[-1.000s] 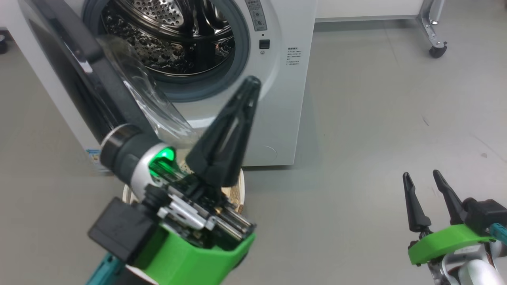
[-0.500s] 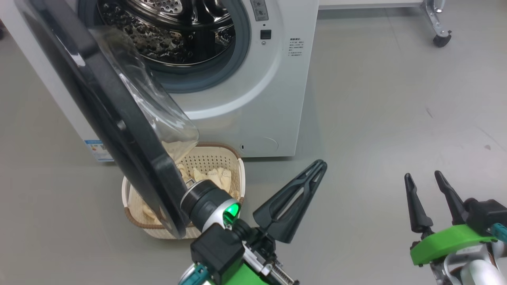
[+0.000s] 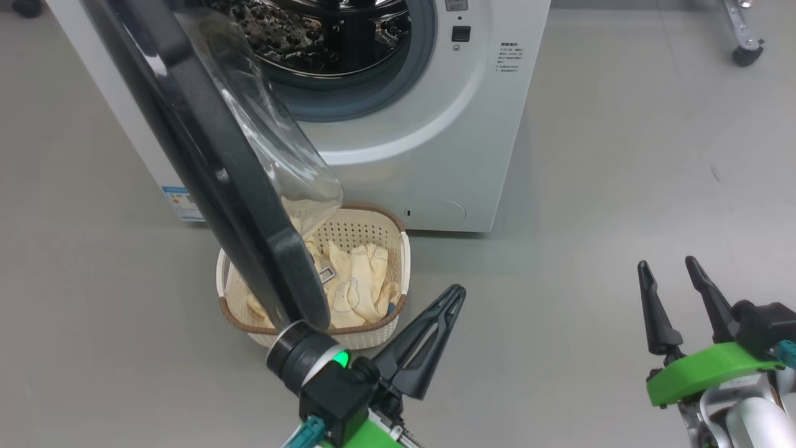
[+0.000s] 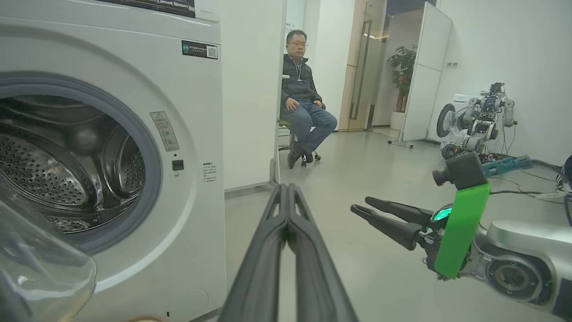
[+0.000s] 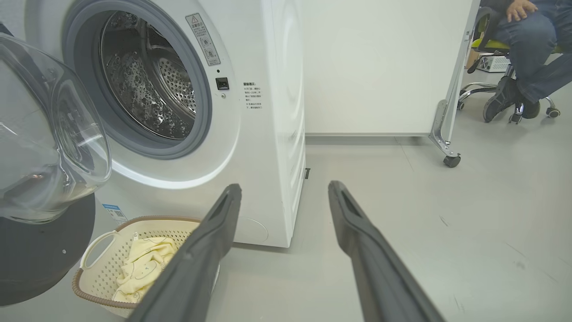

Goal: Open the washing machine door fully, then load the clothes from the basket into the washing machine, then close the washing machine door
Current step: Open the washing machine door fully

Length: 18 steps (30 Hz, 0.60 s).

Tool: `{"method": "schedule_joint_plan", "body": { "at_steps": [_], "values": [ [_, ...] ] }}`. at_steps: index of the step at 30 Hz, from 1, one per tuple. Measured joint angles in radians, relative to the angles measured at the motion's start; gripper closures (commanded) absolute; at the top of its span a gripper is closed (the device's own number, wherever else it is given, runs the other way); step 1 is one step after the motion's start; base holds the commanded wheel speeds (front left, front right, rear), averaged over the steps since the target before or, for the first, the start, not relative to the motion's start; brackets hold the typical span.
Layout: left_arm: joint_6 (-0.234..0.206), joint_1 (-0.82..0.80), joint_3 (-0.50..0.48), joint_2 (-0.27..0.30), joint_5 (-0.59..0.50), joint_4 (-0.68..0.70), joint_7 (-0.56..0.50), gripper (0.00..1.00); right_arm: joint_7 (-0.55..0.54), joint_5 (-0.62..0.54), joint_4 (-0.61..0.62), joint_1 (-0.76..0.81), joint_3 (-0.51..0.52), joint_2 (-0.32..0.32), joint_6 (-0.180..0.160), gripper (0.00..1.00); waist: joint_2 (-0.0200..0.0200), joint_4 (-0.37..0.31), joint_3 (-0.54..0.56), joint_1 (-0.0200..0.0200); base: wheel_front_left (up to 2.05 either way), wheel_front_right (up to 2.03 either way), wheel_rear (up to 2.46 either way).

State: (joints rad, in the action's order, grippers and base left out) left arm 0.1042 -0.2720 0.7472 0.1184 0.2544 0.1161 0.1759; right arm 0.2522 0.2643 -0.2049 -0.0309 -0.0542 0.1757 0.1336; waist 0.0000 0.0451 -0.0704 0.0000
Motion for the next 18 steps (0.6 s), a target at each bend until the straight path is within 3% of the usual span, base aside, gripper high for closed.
{"method": "schedule_joint_plan", "body": {
  "at_steps": [18],
  "values": [
    [-0.074, -0.010, -0.118, 0.019, 0.023, -0.203, 0.044, 1.00, 0.000, 0.017, -0.013, -0.035, -0.016, 0.011, 0.000, 0.00, 0.0000, 0.013, -0.044, 0.0000, 0.00, 0.00, 0.00]
  ]
}}
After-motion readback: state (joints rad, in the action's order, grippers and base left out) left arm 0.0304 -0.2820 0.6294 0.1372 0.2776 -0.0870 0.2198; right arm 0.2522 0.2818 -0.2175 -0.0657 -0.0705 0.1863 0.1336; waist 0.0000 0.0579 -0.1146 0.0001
